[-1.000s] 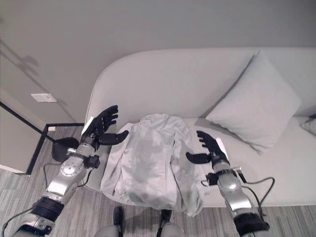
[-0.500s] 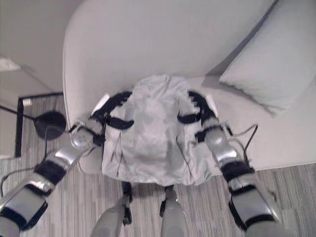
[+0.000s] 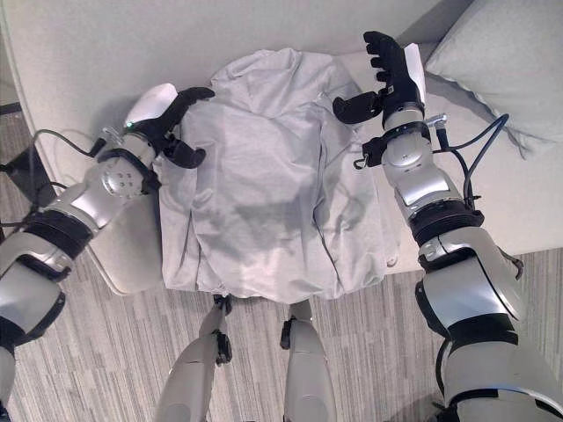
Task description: Hang the clothes on the sofa on the clothes rack.
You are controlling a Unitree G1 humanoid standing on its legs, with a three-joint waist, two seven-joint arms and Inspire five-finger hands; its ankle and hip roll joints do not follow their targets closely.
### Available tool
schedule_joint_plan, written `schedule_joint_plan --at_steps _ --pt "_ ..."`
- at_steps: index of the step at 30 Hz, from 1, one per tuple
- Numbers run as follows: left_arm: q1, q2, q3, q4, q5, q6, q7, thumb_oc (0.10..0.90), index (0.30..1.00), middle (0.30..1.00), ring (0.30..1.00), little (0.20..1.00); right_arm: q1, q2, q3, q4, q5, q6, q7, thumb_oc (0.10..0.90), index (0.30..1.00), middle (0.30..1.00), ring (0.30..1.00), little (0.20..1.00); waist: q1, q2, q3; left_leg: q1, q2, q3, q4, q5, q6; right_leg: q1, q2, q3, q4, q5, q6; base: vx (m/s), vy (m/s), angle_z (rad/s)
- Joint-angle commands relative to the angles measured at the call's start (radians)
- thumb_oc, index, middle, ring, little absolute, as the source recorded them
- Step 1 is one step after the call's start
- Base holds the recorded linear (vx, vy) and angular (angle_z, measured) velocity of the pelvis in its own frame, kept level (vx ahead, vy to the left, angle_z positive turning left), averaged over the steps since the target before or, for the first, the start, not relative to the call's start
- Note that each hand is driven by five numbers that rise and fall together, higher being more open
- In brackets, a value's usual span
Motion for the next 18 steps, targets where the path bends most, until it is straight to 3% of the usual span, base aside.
schedule_joint_plan --at_steps 1,7,18 --pt "-0.115 0.086 -0.004 -0.055 0.061 -0.071 0.093 0.800 0.900 0.900 0.900 0.900 -0.045 -0.064 -0.019 -0.079 0.016 -0.111 -0.032 0.800 0.900 0.900 0.900 0.900 0.020 -0.030 -0.059 -0.032 0.039 -0.043 -0.021 -0.022 -0.090 0.009 -0.048 0.027 0.005 0.011 0.133 0.04 -0.003 -0.03" --pt "-0.074 0.149 0.034 -0.195 0.084 -0.074 0.113 0.800 0.900 0.900 0.900 0.900 0.062 -0.051 -0.029 -0.128 0.013 -0.109 0.002 0.800 0.900 0.900 0.900 0.900 0.029 -0.023 -0.059 -0.019 0.037 -0.053 -0.021 -0.027 -0.088 0.021 -0.047 0.029 0.005 0.002 0.126 0.04 -0.006 0.02" --pt "-0.040 0.129 -0.005 -0.076 0.138 -0.055 0.101 0.800 0.900 0.900 0.900 0.900 0.058 -0.064 -0.013 -0.094 -0.074 -0.091 -0.029 0.800 0.900 0.900 0.900 0.900 0.023 -0.028 -0.029 -0.062 0.038 -0.065 -0.021 -0.015 -0.094 -0.011 -0.046 0.018 0.005 0.003 0.127 0.01 -0.003 0.02"
